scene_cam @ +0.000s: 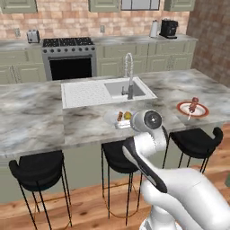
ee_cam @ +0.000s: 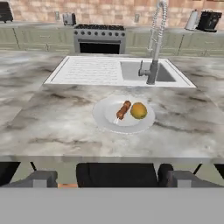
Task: Pick up the apple and mango from the fridge and place one fruit on each plate on the dining counter.
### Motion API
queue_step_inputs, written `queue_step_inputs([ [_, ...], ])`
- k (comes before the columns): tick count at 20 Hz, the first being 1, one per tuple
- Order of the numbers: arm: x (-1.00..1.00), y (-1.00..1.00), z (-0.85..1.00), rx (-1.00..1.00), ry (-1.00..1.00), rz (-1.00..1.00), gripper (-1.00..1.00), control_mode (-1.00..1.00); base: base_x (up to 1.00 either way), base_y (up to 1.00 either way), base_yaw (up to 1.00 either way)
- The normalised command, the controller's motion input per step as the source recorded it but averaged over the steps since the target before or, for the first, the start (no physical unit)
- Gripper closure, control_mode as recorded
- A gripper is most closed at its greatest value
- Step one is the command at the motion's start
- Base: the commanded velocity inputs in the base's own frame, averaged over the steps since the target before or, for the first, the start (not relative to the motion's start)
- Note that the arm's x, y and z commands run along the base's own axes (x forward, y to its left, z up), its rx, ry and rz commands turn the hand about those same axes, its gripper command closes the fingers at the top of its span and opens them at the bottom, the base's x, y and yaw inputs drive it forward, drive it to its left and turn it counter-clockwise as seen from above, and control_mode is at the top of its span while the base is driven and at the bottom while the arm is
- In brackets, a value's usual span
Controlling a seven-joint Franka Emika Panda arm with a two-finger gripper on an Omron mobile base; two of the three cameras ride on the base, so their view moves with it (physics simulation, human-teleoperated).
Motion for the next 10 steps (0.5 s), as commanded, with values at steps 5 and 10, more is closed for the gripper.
queue_step_inputs([
  [5, 0.00, 0.00, 0.00, 0.00, 0.00, 0.00, -1.00, 1.00, -0.49, 0.92, 0.33],
  [10, 0.00, 0.00, 0.00, 0.00, 0.00, 0.00, -1.00, 1.00, -0.01, 0.91, 0.69],
])
